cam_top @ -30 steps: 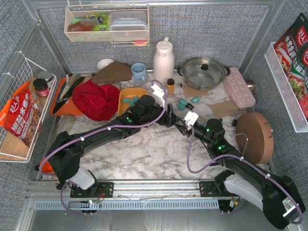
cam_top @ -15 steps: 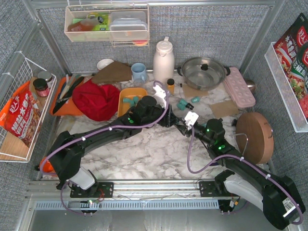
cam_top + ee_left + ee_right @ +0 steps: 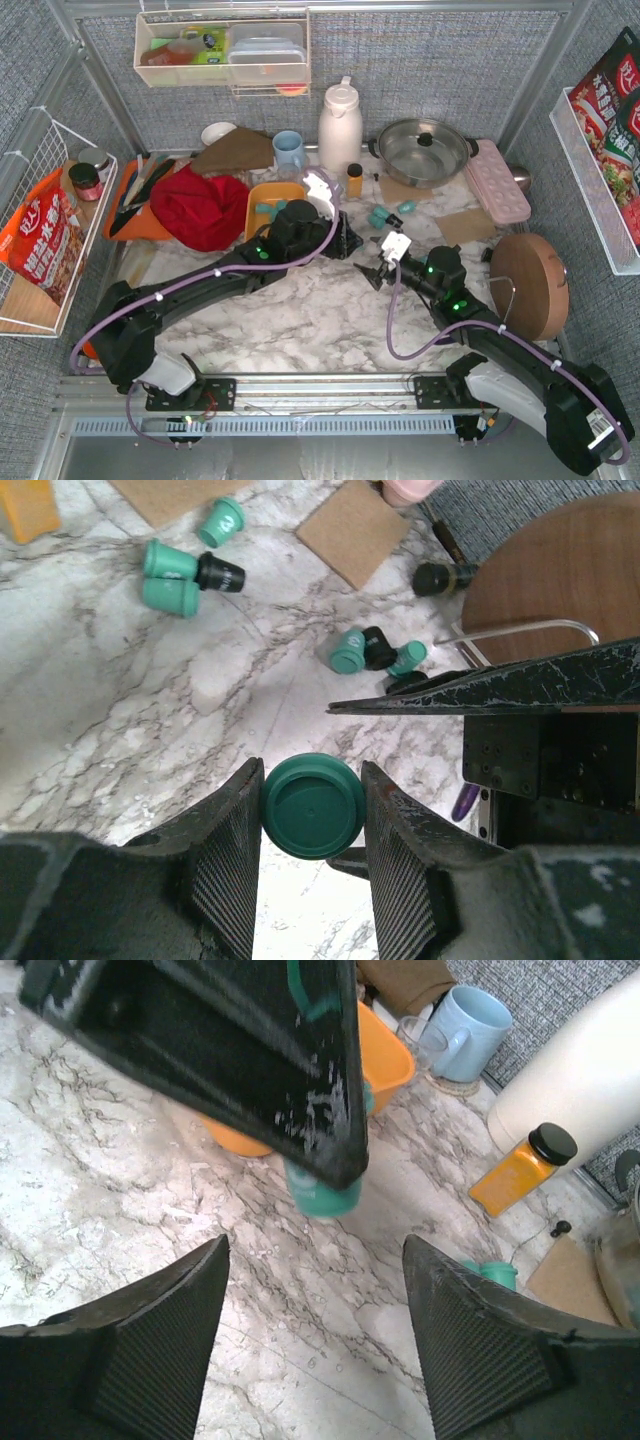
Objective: Mix the coffee capsules in the storage basket
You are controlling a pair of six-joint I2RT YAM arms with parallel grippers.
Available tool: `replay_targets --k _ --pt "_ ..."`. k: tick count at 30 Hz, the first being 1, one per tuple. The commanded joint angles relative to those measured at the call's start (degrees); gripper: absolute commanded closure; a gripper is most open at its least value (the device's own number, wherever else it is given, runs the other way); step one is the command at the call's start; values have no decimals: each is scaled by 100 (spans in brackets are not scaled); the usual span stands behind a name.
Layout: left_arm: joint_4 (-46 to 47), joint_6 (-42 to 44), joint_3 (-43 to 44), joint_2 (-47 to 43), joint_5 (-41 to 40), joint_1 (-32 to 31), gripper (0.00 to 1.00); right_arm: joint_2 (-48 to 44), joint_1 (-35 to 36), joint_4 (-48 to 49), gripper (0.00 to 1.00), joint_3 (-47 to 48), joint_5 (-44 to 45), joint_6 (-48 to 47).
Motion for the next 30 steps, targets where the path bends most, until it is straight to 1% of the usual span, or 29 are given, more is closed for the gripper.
replay_targets --k 1,3,4,5,6,9,12,17,21,24,28,30 --pt "-118 106 2 -168 -838 29 64 34 9 10 23 68 167 8" --pt "-389 152 29 -238 -1277 114 64 33 8 26 21 72 368 69" --pt "-537 148 32 -264 -1476 181 64 34 9 22 18 84 510 119" --pt "-656 121 21 -293 -1655 291 64 35 9 8 8 96 649 195" --pt "-778 57 -2 -329 -1769 425 64 25 9 -34 2 117 781 262" --pt "-1011 -176 -171 -405 -1963 921 64 17 5 -211 1 205 1100 462" --pt "-1030 -338 -441 -445 -2121 1486 64 28 6 -541 1 398 1556 794" --pt "-948 -445 -678 -260 -2279 1939 63 216 -75 -1161 1 771 2367 1307" --pt "-1023 -418 -605 103 -2479 2051 63 306 -183 -1075 1 736 3585 1945" --pt "-1059 -380 -553 379 -2597 2096 63 342 -321 -1076 1 631 4760 2889" --pt "-1368 -361 -377 665 -2825 2102 62 393 -455 -1297 1 679 4757 2845" --pt "-1402 -342 -366 783 -2888 2108 61 409 -465 -1336 3 704 4663 2787"
